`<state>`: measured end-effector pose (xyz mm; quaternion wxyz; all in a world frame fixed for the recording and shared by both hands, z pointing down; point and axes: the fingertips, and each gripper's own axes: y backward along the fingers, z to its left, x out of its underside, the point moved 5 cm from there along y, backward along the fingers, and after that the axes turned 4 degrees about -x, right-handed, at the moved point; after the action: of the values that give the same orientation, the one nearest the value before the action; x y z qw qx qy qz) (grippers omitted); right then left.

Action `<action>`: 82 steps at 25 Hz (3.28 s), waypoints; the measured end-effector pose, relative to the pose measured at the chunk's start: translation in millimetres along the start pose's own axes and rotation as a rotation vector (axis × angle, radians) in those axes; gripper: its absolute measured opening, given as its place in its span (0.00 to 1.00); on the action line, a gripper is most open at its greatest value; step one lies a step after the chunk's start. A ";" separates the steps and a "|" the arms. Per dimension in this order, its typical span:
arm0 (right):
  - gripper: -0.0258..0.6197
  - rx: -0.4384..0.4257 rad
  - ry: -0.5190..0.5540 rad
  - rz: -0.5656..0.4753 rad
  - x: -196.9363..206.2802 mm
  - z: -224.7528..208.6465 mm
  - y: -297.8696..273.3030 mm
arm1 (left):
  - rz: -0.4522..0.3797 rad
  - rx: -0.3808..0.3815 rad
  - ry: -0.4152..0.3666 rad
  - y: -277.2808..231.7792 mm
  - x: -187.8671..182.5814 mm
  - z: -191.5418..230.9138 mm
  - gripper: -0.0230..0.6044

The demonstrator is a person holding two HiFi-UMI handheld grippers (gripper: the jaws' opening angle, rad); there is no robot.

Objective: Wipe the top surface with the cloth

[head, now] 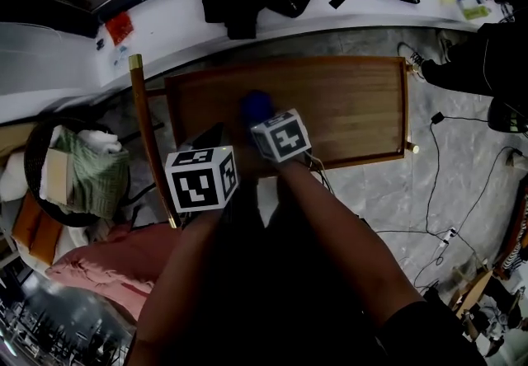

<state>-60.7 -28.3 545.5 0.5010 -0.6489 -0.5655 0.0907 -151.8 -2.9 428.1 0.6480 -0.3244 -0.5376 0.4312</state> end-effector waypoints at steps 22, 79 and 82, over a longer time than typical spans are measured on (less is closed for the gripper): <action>0.11 0.181 -0.084 -0.032 60.4 -164.4 155.1 | 0.107 0.098 -0.090 -104.6 17.8 -175.7 0.05; 0.11 -0.099 0.019 0.053 7.0 142.6 -94.0 | -0.104 0.033 0.170 81.2 45.4 103.3 0.05; 0.11 -0.093 0.044 0.061 1.8 141.2 -93.8 | -0.097 0.032 0.173 78.7 48.7 105.6 0.05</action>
<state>-217.0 37.3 548.8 0.4795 -0.6903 -0.5378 0.0654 -269.0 69.6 401.2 0.7171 -0.3239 -0.4877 0.3782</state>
